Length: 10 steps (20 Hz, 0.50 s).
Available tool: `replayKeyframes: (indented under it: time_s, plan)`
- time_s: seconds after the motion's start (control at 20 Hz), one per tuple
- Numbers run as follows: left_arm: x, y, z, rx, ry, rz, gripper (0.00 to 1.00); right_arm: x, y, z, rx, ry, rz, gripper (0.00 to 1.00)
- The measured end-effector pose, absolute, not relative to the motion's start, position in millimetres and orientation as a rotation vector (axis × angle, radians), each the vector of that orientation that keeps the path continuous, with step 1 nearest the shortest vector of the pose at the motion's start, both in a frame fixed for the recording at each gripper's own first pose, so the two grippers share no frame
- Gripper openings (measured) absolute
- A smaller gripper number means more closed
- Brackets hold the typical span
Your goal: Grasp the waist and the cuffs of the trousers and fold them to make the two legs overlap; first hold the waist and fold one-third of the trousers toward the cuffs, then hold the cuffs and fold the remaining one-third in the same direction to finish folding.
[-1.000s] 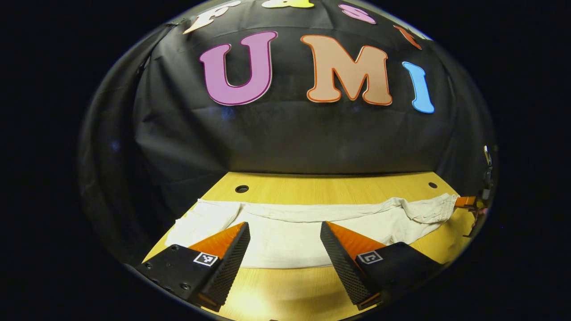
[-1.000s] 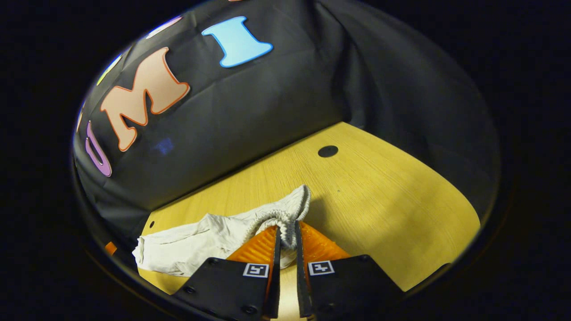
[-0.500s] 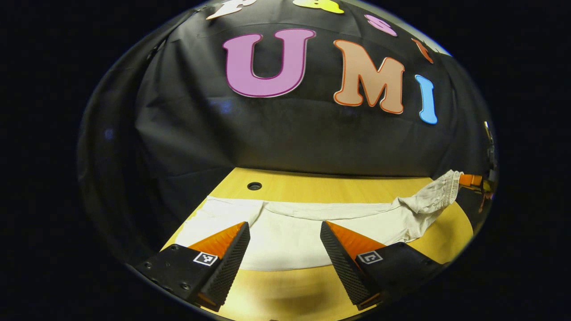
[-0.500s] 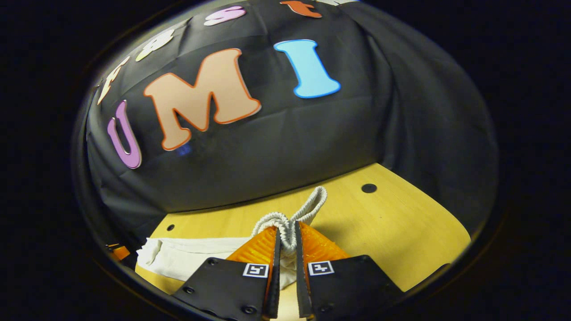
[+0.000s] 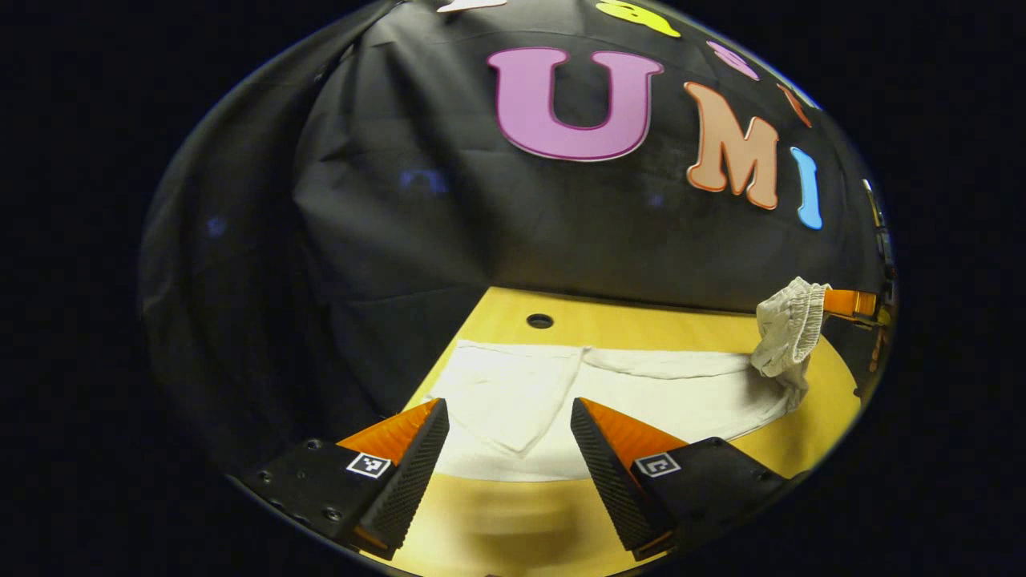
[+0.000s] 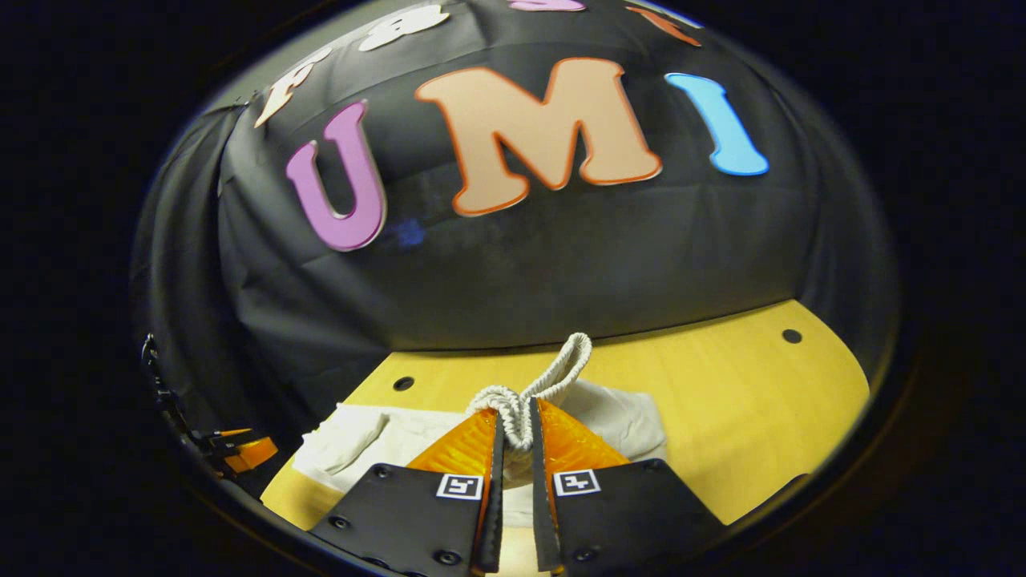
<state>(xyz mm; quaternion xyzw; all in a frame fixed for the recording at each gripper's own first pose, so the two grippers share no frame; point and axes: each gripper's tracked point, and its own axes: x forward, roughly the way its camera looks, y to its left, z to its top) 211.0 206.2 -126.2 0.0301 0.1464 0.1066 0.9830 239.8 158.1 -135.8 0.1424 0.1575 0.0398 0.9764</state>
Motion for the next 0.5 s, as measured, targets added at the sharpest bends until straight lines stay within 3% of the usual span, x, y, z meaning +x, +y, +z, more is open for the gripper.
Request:
replayKeyframes:
  time_s: [0.2,0.5]
  plan:
    - [207.6,245.7,-144.2,0.051,0.320,0.236,0.96,242.8,225.0,-169.6,0.258,0.391,0.165,0.18]
    - [224.0,273.3,-171.1,0.044,0.371,0.226,0.96,245.4,261.1,-206.0,0.188,0.460,0.225,0.21]
